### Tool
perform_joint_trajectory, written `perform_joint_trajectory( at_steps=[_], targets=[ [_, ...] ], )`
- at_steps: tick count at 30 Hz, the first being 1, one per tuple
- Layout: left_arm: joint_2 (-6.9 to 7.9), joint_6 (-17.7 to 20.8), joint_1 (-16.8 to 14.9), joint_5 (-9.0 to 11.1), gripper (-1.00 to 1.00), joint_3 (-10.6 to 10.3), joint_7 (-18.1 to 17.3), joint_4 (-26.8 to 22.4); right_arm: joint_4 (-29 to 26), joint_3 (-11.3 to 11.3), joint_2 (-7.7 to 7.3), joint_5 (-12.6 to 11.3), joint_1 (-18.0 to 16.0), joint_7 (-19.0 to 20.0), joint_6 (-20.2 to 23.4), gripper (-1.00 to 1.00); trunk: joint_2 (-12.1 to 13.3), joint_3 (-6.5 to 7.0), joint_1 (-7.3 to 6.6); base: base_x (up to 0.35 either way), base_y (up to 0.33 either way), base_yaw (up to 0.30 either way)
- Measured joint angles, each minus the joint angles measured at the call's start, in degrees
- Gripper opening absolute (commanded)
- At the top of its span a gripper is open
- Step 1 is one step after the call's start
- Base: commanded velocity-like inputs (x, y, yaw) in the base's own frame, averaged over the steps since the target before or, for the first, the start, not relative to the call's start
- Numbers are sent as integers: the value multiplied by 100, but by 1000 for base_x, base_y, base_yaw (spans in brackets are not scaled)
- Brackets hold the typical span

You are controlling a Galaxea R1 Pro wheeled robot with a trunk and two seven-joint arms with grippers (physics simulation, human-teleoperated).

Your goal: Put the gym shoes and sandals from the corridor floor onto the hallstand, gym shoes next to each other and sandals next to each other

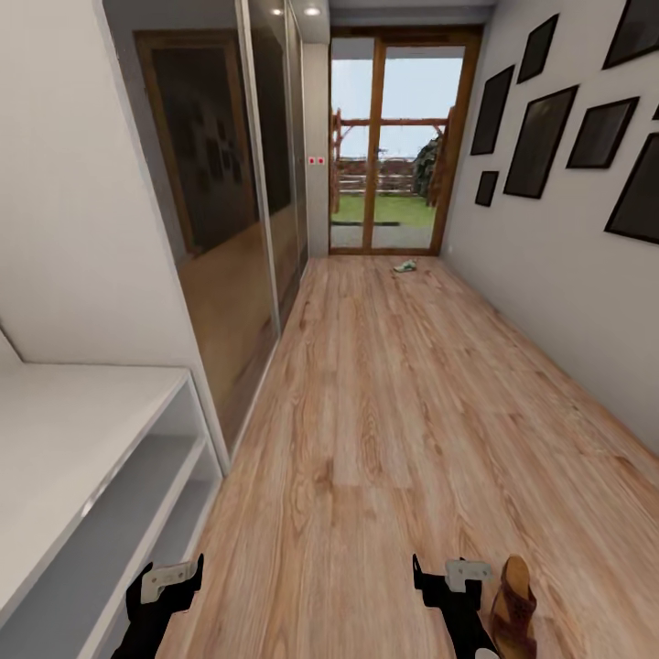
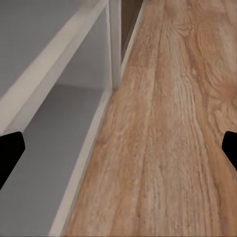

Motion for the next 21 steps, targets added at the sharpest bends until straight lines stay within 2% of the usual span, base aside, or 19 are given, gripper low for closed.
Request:
perform_joint_trajectory(
  at_steps=[21],
  targets=[
    [0, 0, -1, 1, 100, 7, 0, 4, 1, 0, 0, 0, 0, 0, 2, 100, 0, 0, 0, 315, 0, 0]
  ],
)
